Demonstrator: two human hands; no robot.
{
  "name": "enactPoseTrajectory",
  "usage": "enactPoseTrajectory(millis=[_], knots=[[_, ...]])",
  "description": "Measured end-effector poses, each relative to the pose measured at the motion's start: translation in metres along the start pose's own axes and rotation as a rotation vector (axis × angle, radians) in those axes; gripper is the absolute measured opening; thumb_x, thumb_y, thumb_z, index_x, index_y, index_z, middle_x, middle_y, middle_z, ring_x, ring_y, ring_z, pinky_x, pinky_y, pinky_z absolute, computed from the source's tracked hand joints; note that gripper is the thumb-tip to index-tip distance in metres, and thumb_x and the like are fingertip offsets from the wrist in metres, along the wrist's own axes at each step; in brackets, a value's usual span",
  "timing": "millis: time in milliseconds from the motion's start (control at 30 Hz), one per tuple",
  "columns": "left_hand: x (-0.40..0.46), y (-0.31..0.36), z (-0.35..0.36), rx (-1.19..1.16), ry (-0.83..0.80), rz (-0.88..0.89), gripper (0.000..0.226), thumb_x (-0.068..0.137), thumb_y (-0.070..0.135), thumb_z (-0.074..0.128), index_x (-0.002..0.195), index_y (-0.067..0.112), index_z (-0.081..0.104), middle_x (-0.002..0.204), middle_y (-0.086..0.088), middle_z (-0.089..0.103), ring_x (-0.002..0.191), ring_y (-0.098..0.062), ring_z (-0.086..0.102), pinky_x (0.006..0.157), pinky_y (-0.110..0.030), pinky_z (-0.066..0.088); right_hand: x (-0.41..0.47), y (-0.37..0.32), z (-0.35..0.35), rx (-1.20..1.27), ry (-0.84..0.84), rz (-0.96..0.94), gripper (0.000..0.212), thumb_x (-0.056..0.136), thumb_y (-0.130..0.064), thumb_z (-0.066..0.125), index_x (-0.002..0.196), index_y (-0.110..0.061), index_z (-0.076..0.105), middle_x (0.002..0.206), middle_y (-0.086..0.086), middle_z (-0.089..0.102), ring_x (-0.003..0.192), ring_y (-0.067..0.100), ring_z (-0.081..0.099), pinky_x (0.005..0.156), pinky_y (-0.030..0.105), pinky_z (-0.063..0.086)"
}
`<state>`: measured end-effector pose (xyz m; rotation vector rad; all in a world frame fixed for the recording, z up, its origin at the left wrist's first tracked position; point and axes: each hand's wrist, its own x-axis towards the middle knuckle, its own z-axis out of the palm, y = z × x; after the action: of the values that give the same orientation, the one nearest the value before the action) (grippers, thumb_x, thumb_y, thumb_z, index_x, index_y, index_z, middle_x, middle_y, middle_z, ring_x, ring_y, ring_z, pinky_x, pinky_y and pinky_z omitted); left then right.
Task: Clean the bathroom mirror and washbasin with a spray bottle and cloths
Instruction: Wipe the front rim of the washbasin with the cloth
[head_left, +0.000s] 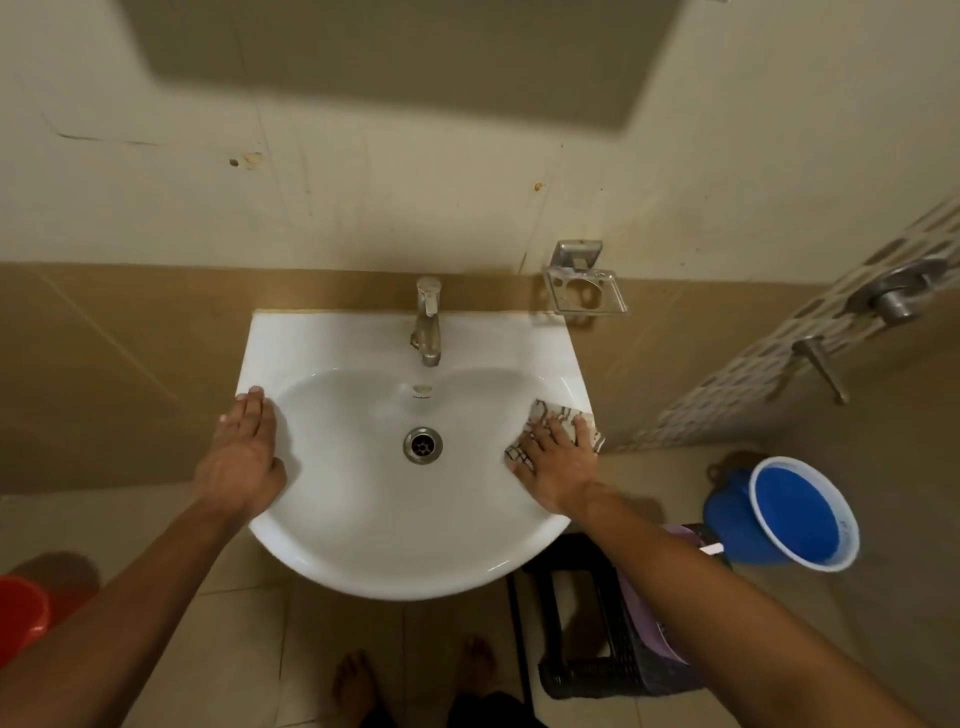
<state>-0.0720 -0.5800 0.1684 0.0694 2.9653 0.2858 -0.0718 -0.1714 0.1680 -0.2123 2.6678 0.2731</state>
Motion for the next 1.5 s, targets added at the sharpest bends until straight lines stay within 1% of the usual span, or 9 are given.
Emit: enactPoseTrajectory(millis=[233,433,533,667,800,933,1000,1233,1500], knots=[[0.002,-0.003,0.008,0.019,-0.011,0.017,0.080,0.079,0.007,0.061,0.147,-0.011,0.023,0.158,-0.029,0.016,0.147,-0.043,0.013,0.119,-0.052,0.016,-0.024,-0.041,0.001,0.088,-0.243,-0.134,0.063,0.102,-0.054,0.025,0.158,-0.028,0.014,0.167,-0.001,0.007,0.154,0.024,0.000,0.119,0.054,-0.009],[0.002,-0.006,0.012,0.017,0.008,0.012,0.080,0.079,0.004,0.059,0.148,-0.010,0.021,0.159,-0.026,0.013,0.149,-0.039,0.010,0.120,-0.049,0.012,0.021,0.002,0.000,-0.141,-0.181,-0.268,0.086,0.085,-0.074,0.003,0.159,-0.030,0.004,0.167,-0.001,-0.004,0.153,0.022,-0.009,0.117,0.053,-0.015],[0.003,-0.005,0.015,0.004,0.011,0.000,0.081,0.077,0.001,0.060,0.148,-0.010,0.022,0.160,-0.025,0.011,0.149,-0.039,0.009,0.119,-0.048,0.011,0.053,0.015,-0.006,-0.283,-0.110,-0.343,0.071,0.099,-0.065,0.018,0.159,-0.030,0.001,0.166,-0.001,-0.009,0.152,0.024,-0.015,0.118,0.053,-0.019],[0.002,0.001,0.017,-0.011,0.036,-0.037,0.082,0.075,-0.003,0.060,0.148,-0.009,0.023,0.159,-0.025,0.013,0.148,-0.040,0.010,0.119,-0.048,0.009,0.077,0.007,-0.008,-0.287,-0.055,-0.444,0.075,0.090,-0.061,0.012,0.153,-0.027,0.036,0.162,0.000,0.025,0.152,0.027,0.017,0.112,0.047,-0.030],[0.001,0.005,0.020,0.004,0.056,-0.067,0.080,0.076,0.003,0.051,0.149,-0.007,0.021,0.160,-0.024,0.012,0.149,-0.039,0.009,0.119,-0.048,0.007,0.072,-0.016,0.023,-0.081,-0.014,-0.449,0.065,0.096,-0.056,0.024,0.125,-0.020,0.069,0.135,0.008,0.063,0.130,0.034,0.054,0.118,0.056,0.006],[0.000,0.006,0.020,0.009,0.071,-0.057,0.083,0.070,0.013,0.038,0.150,-0.007,0.021,0.160,-0.023,0.012,0.149,-0.039,0.009,0.119,-0.050,0.009,0.048,-0.030,0.023,0.044,-0.099,-0.367,0.089,0.082,-0.060,-0.008,0.154,-0.025,0.031,0.165,0.005,0.019,0.152,0.032,0.010,0.116,0.063,-0.002],[-0.001,0.007,0.018,-0.007,0.085,-0.051,0.082,0.071,0.013,0.037,0.149,-0.007,0.021,0.160,-0.023,0.013,0.149,-0.039,0.009,0.119,-0.049,0.008,0.031,-0.035,0.021,0.069,-0.211,-0.356,0.074,0.093,-0.055,-0.003,0.158,-0.027,0.017,0.167,0.002,0.005,0.153,0.029,-0.001,0.117,0.061,-0.004],[-0.002,0.006,0.018,-0.065,0.116,-0.023,0.079,0.075,0.006,0.047,0.148,-0.008,0.023,0.159,-0.025,0.016,0.148,-0.041,0.013,0.119,-0.052,0.013,-0.012,-0.101,0.018,0.323,-0.449,-0.379,0.056,0.106,-0.050,0.018,0.158,-0.033,0.009,0.167,-0.007,0.002,0.154,0.021,-0.001,0.120,0.056,-0.001],[-0.004,0.004,0.017,-0.053,0.126,-0.007,0.076,0.075,0.008,0.037,0.148,-0.009,0.024,0.158,-0.027,0.018,0.148,-0.041,0.015,0.119,-0.053,0.015,0.009,-0.218,0.008,0.706,-0.228,-0.409,0.059,0.105,-0.049,0.026,0.158,-0.026,0.011,0.167,0.001,0.001,0.153,0.027,-0.005,0.119,0.059,-0.001]])
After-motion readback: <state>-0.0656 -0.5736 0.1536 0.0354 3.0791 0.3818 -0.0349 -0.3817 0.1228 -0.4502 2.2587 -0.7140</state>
